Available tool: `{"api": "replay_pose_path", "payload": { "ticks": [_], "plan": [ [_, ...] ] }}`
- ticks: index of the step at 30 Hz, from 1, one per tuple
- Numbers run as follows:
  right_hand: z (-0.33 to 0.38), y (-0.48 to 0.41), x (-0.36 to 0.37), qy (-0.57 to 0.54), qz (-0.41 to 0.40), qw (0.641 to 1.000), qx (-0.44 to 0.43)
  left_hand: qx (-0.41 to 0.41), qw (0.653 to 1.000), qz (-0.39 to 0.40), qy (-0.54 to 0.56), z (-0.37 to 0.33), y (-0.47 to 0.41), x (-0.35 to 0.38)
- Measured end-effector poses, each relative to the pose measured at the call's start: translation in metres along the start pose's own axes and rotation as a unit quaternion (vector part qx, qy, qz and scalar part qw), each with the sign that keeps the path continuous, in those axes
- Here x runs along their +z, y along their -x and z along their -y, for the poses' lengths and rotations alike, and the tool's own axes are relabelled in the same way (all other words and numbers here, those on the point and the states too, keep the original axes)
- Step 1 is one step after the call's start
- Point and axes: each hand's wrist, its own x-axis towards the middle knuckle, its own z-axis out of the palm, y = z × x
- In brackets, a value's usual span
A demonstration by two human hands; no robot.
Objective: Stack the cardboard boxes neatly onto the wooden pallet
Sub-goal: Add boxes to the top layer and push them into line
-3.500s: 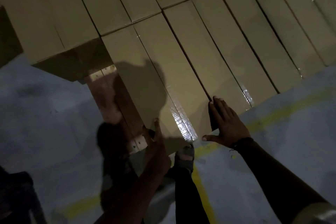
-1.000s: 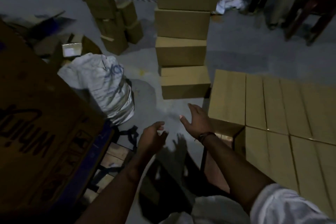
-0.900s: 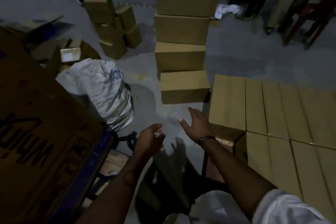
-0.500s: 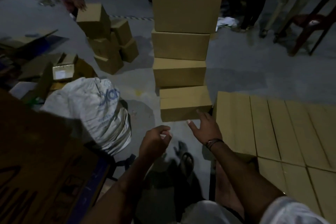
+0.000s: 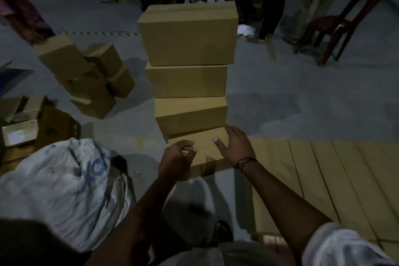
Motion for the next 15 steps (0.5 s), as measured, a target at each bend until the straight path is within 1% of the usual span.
{"api": "replay_pose_path", "payload": {
  "ticks": [3, 7, 9, 11, 15],
  "plan": [
    [0.003, -0.039, -0.007, -0.003, -0.006, 1.000, 0.013, 0.060, 0.997, -0.029, -0.024, -0.004, -0.041, -0.004],
    [0.009, -0.099, -0.011, 0.008, -0.031, 0.999, 0.011, 0.063, 0.998, -0.006, -0.015, -0.004, -0.103, -0.003],
    [0.017, -0.136, -0.017, 0.010, -0.043, 0.999, 0.012, 0.077, 0.997, 0.020, 0.022, -0.004, -0.141, -0.004],
    [0.028, -0.177, -0.026, 0.013, -0.062, 0.998, 0.014, 0.068, 0.996, 0.036, 0.045, -0.012, -0.186, -0.008],
    [0.052, -0.269, -0.052, 0.027, -0.106, 0.994, 0.012, 0.048, 0.996, 0.021, 0.067, -0.042, -0.274, -0.028]
  ]
}}
